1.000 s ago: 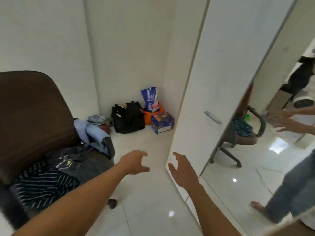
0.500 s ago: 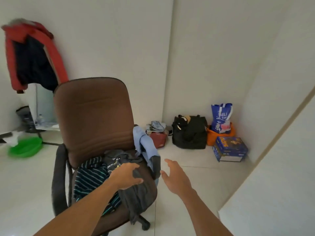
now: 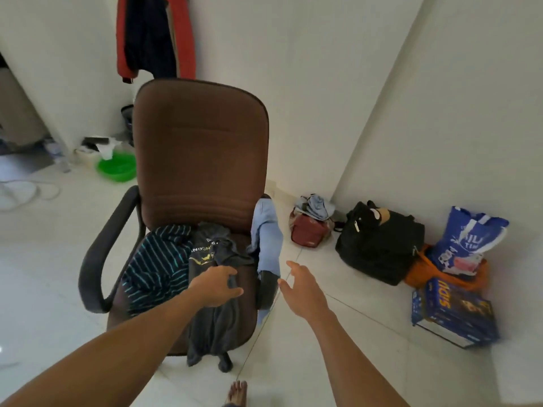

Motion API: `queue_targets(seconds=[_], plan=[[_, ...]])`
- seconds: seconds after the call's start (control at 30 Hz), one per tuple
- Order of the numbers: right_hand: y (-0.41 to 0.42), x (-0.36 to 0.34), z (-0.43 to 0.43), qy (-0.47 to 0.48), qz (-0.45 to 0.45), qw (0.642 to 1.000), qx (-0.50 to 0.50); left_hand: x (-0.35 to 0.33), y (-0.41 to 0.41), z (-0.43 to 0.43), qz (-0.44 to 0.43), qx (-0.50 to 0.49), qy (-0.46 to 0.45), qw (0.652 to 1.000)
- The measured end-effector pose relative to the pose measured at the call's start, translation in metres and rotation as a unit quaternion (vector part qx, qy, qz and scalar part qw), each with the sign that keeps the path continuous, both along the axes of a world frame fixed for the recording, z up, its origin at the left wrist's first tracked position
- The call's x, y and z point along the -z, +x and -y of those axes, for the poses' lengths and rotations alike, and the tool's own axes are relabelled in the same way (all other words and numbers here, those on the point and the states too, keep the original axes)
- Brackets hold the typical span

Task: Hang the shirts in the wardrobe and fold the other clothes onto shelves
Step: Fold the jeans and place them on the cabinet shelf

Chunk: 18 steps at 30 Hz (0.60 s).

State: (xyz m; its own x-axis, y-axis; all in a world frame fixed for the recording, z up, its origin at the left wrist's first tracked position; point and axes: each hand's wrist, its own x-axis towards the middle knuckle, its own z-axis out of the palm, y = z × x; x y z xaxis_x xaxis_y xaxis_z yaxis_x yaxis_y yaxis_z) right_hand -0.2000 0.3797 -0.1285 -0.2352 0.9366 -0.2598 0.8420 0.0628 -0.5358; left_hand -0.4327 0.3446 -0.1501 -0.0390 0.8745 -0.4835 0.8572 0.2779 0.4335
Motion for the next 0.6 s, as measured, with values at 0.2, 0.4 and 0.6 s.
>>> queue_targets(seconds=[0.2,0.4,0.6], plan=[[0.0,0.022,-0.074,-0.023,0.006,0.999,-0.039,0.029,0.024,-0.058,0.035,-0.078,0.012,0.996],[-0.002,0.039,-0.143,-0.061,0.035,0.993,-0.098,0.032,0.042,-0.107,0.107,-0.184,0.015,0.977],[-0.012,0.056,-0.218,-0.085,0.072,0.981,-0.159,0.065,0.046,-0.14,0.134,-0.235,-0.036,0.962]])
